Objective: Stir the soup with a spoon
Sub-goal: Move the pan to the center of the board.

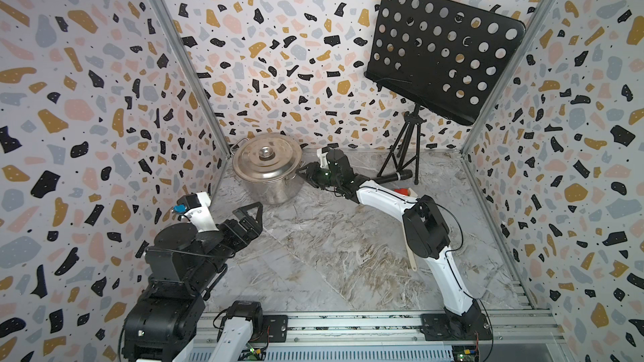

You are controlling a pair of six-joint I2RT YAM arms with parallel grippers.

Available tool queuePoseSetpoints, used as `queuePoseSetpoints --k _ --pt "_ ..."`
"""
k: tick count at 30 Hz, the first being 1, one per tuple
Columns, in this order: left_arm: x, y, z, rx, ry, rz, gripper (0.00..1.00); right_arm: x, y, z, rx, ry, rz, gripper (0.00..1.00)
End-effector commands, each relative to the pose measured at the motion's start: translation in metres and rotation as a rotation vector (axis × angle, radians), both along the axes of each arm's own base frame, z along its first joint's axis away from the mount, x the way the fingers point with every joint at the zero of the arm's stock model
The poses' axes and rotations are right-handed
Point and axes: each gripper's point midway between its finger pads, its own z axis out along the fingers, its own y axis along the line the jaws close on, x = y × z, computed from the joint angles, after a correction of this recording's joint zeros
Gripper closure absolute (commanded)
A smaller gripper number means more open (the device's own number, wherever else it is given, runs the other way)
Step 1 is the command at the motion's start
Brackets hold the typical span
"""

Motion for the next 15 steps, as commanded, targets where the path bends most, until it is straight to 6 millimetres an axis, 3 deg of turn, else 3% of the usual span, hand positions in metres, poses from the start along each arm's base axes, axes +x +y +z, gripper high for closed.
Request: queuePoseSetpoints --k 1,4,11,15 --pt "-0.0047 0.0042 0.0181 0.048 -0.073 0.007 0.01 0.0041 0.0076 0.0334 0.085 0.003 -0.015 0.68" --pt "-0.0067 0.0064 0.0176 0.063 -0.074 0.015 0.01 0.0052 0.0125 0.0325 0.087 0.012 -0.013 0.7" --pt "-0.01 0.0093 0.018 0.089 -0.084 0.023 0.0 0.0052 0.0134 0.0273 0.085 0.049 -0.027 0.9" --pt "-0.0096 0.0119 0.0192 0.096 -0.085 0.036 0.0 0.0012 0.0076 0.0325 0.059 0.059 -0.033 0.95"
